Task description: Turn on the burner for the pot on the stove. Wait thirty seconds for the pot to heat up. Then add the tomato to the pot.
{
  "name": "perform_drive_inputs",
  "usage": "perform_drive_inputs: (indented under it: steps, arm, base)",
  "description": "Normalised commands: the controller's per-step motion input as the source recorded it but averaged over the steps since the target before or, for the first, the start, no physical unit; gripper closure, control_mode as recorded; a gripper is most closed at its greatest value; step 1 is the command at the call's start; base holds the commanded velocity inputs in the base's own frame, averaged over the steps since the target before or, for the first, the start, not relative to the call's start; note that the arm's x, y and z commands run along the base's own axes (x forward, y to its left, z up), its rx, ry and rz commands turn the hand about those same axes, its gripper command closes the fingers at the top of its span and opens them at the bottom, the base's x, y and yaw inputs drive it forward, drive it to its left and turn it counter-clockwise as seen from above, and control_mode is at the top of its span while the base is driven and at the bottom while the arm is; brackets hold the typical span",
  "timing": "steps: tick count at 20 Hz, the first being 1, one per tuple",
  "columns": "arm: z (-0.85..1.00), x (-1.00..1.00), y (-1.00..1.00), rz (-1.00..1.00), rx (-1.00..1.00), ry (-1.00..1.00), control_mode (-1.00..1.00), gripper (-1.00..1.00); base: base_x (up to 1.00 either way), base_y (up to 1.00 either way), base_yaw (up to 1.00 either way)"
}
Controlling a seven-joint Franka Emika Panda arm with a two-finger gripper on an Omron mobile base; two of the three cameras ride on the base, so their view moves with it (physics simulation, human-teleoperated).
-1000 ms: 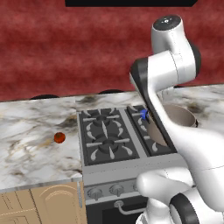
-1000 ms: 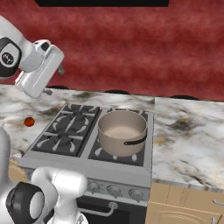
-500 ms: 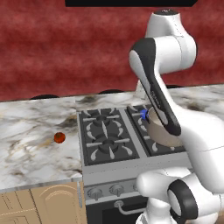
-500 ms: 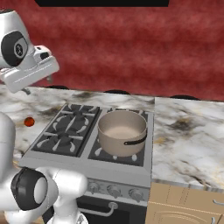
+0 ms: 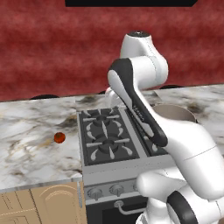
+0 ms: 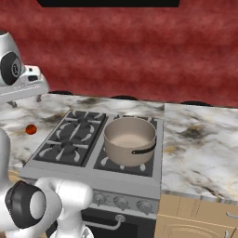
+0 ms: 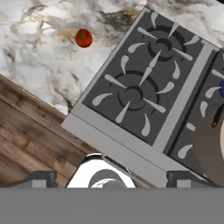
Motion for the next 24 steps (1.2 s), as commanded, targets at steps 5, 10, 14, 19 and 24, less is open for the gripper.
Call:
perform_drive_inputs:
  steps: [5,10,14,19,24]
  arm:
    - [-0.22,0.23,0.66,-0.2,0.0,0.14,-1.0,-1.0]
    - [-0.39,0.12,0.77,-0.2,0.03,0.02,-1.0,-1.0]
    - [-0.55,0.01,0.64,-0.13,0.07,0.0,-1.0,-1.0]
    - [-0.4,0.3,0.24,-0.03,0.0,0.0,-1.0,-1.0]
    - [-0.31,0.4,0.05,0.0,0.0,0.01,-1.0,-1.0]
  base:
    - [0.0,0.0,0.0]
    - [0.0,0.0,0.0]
    - [0.0,0.0,0.0]
    - [0.0,0.0,0.0]
    - [0.0,0.0,0.0]
